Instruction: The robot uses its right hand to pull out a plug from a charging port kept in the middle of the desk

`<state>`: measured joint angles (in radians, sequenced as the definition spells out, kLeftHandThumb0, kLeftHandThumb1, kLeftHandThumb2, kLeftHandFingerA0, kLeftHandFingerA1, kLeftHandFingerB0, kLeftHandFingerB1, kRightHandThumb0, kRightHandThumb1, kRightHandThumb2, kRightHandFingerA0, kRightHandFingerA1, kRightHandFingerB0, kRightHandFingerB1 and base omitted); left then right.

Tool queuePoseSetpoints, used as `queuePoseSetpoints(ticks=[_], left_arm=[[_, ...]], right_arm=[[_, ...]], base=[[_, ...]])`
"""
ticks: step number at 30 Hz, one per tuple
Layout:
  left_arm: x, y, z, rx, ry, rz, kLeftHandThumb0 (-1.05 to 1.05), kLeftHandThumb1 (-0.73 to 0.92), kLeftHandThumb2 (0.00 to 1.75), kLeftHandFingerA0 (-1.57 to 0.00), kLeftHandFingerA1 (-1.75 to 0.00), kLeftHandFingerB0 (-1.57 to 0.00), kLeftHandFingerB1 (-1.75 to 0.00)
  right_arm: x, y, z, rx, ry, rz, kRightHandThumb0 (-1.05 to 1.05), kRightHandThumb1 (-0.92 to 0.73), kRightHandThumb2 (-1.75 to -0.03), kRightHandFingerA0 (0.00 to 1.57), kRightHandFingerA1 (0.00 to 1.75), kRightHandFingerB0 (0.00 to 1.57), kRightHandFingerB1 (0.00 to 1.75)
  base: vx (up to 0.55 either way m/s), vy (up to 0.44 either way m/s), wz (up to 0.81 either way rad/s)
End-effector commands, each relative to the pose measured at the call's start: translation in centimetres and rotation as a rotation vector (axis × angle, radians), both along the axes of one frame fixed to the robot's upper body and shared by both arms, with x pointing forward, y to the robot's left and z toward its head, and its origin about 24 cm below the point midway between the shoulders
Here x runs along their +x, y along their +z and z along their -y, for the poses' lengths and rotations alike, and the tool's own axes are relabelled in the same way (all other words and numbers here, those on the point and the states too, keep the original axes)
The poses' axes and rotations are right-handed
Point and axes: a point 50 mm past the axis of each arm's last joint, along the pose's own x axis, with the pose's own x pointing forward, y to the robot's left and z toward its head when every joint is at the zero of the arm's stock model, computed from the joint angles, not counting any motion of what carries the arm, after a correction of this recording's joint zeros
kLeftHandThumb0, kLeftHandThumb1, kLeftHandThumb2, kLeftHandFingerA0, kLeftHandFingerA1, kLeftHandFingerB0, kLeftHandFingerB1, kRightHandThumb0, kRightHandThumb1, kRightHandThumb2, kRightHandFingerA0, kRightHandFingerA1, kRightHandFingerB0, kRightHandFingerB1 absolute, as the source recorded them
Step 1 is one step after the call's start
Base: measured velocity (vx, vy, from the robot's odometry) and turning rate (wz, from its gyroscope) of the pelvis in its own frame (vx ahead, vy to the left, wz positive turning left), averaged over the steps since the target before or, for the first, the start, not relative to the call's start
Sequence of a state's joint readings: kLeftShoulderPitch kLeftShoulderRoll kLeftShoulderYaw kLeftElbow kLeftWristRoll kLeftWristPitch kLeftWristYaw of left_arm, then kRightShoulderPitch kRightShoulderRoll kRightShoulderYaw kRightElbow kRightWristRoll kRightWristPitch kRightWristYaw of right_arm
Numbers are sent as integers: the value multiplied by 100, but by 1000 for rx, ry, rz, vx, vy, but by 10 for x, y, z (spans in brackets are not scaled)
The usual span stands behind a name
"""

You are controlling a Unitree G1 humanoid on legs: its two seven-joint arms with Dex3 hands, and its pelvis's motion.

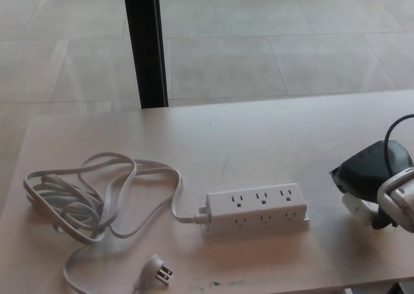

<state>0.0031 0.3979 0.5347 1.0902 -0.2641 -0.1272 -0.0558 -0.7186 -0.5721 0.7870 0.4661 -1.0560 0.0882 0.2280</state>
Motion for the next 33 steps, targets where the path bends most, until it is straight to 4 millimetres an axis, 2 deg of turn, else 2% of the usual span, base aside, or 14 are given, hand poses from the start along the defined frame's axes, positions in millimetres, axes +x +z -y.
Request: queuePoseSetpoints(ticks=[1,3,4,7,8,9,13,15,16,17,20,23,30,33], left_arm=[[0,6,-7,15,19,18,-69,84,66,-77,-46,-59,-38],[-1,6,-7,5,18,22,-70,84,66,-78,-46,-58,-38],[-2,5,-6,3,16,22,-70,84,66,-78,-46,-56,-38],[-3,4,-6,-3,29,20,-71,82,66,-79,-47,-58,-38],[-4,4,-6,-2,30,20,-71,83,66,-80,-48,-59,-38],[-4,3,-6,0,30,18,-71,83,67,-80,-48,-58,-38],[-5,3,-5,6,17,15,-70,84,66,-76,-47,-56,-38],[-5,3,-5,7,13,12,-69,84,66,-76,-47,-56,-38],[-5,3,-5,8,12,11,-69,84,66,-76,-46,-57,-38],[-5,3,-5,7,14,11,-69,84,66,-77,-47,-57,-38],[-6,4,-6,11,18,9,-70,84,66,-78,-47,-57,-38],[-7,5,-7,5,21,17,-69,84,66,-74,-46,-57,-38],[-11,9,-13,21,28,10,-69,85,66,-74,-46,-56,-37],[-13,10,-16,22,31,15,-69,84,66,-75,-47,-56,-38]], right_arm=[[-1,-4,4,-78,16,14,-43,-65,-59,77,158,58,60],[0,1,8,-37,-51,-2,-41,-57,-62,81,151,27,47],[1,3,9,-26,-74,-15,-50,-35,-86,94,119,3,48],[3,10,13,103,-180,-79,-82,-53,-58,75,150,0,23],[4,12,15,139,-198,-90,-87,-43,-84,88,135,0,14],[5,14,17,187,-215,-94,-86,-55,-58,76,140,0,19],[9,27,27,409,-314,-114,-93,-58,-60,75,146,0,13],[11,35,32,568,-404,-125,-86,-45,-90,61,107,0,2],[11,39,36,633,-432,-130,-92,-58,-60,38,89,0,9],[11,44,39,686,-437,-134,-84,-43,-88,49,85,0,6],[9,54,50,824,-448,-131,-81,-43,-90,75,104,1,12],[-3,74,85,1014,-512,-80,-82,-46,-81,97,143,11,39],[-74,116,190,1226,-673,305,-69,-69,-64,97,142,26,34],[-113,122,236,1234,-737,541,-74,-74,-62,112,111,38,39]], base=[[0,0,0],[0,0,0],[0,0,0],[0,0,0],[0,0,0],[0,0,0],[0,0,0],[0,0,0],[0,0,0],[0,0,0],[0,0,0],[0,0,0],[0,0,0],[0,0,0]])
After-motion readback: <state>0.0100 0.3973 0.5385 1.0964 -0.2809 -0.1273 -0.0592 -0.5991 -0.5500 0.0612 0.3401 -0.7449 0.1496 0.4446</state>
